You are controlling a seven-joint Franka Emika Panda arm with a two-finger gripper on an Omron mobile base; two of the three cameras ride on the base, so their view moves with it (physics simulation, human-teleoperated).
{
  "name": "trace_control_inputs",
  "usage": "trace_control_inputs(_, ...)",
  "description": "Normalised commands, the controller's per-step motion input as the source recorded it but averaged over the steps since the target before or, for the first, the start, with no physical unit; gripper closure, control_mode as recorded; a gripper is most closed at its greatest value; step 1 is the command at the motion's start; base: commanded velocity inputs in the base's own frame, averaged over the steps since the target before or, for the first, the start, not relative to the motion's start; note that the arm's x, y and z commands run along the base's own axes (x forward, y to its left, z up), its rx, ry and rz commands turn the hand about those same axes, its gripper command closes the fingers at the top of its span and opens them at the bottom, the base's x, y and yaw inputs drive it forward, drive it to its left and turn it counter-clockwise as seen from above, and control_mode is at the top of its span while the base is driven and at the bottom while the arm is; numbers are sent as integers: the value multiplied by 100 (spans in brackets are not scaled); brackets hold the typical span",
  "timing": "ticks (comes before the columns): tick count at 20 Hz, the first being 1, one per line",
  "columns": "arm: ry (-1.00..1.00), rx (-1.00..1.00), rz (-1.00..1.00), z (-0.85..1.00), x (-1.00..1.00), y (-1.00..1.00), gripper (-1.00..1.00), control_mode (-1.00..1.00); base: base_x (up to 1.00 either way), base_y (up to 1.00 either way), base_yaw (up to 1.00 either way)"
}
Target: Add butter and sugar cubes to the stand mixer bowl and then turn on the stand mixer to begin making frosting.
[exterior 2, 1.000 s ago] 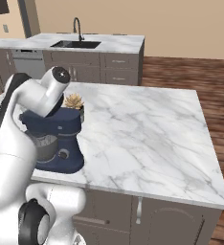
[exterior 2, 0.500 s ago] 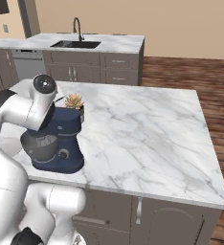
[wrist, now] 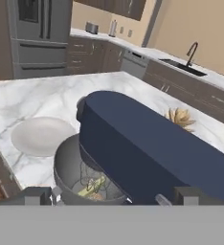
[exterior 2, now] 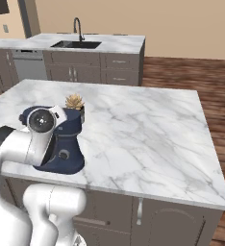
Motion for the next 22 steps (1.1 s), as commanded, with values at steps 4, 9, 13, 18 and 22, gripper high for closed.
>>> trace_control_inputs(4, -14, 0, -1, -82, 0, -22, -100, -100, 0, 0, 0)
trace_control_inputs(9, -14, 0, -8, -58, 0, -12, -100, -100, 0, 0, 0)
trace_control_inputs(13, -11, 0, -19, -51, 12, 0, -100, -100, 0, 0, 0)
trace_control_inputs(18, -13, 2, -23, -64, 16, -9, -100, -100, 0, 0, 0)
trace_control_inputs(22, -13, 5, -19, -64, 15, -12, -100, -100, 0, 0, 0)
